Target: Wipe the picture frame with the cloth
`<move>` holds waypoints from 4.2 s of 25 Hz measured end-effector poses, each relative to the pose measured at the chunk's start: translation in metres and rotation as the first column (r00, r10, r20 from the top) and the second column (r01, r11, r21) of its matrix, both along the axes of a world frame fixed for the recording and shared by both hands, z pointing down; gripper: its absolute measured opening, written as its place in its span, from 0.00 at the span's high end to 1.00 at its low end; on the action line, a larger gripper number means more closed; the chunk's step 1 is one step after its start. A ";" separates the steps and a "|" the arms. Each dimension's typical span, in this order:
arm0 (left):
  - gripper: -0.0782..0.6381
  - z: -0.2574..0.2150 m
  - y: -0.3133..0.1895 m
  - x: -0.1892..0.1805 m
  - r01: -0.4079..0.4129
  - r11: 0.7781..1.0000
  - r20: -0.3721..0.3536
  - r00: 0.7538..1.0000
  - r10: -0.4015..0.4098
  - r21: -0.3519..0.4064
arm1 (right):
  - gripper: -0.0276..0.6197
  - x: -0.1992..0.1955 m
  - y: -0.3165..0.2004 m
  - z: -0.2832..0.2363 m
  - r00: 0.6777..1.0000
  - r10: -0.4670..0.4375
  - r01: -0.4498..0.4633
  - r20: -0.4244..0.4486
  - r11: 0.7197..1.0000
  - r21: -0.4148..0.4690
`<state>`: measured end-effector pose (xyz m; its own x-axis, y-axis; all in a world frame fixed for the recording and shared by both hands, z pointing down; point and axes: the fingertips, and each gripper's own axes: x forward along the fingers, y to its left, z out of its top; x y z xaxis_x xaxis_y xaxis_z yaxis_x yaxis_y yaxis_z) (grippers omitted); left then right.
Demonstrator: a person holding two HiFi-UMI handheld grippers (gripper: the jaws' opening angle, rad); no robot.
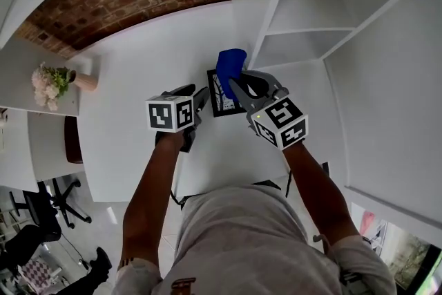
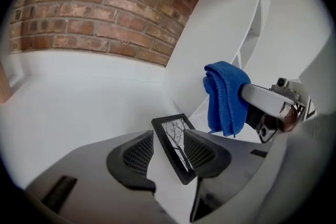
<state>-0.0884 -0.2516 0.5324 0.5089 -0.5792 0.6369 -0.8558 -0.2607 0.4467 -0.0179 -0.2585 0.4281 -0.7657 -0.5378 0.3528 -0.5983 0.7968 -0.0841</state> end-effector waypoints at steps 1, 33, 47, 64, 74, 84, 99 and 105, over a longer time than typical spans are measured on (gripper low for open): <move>0.65 0.004 -0.001 0.001 -0.003 1.000 -0.005 1.000 0.002 -0.019 | 0.88 -0.002 -0.001 0.005 1.000 0.000 0.000 -0.007 1.000 -0.010; 0.64 0.061 -0.008 0.008 -0.062 0.971 0.079 0.993 0.082 -0.230 | 0.88 -0.047 -0.030 0.107 0.982 -0.079 0.017 -0.173 0.943 -0.332; 0.64 0.062 -0.008 0.008 -0.055 0.972 0.086 0.993 0.077 -0.229 | 0.88 -0.002 -0.045 0.132 0.933 0.019 -0.150 -0.358 0.927 -0.343; 0.64 0.060 -0.007 0.007 -0.056 0.975 0.076 0.994 0.073 -0.216 | 0.88 0.030 -0.023 0.101 0.851 0.039 -0.165 -0.524 0.967 -0.195; 0.64 0.061 -0.007 0.007 -0.056 0.976 0.074 0.995 0.073 -0.212 | 0.88 -0.011 0.001 0.075 0.977 0.034 -0.119 -0.210 0.907 -0.405; 0.64 0.060 -0.007 0.007 -0.054 0.976 0.073 0.995 0.070 -0.209 | 0.88 -0.010 0.004 0.132 0.962 0.057 -0.193 -0.268 0.838 -0.511; 0.64 0.061 -0.006 0.007 -0.055 0.978 0.075 0.995 0.071 -0.201 | 0.88 0.063 0.003 0.130 0.898 0.107 -0.297 -0.427 0.863 -0.408; 0.64 0.060 -0.006 0.007 -0.055 0.979 0.074 0.995 0.071 -0.198 | 0.88 0.059 0.014 0.104 0.917 0.111 -0.264 -0.383 0.888 -0.376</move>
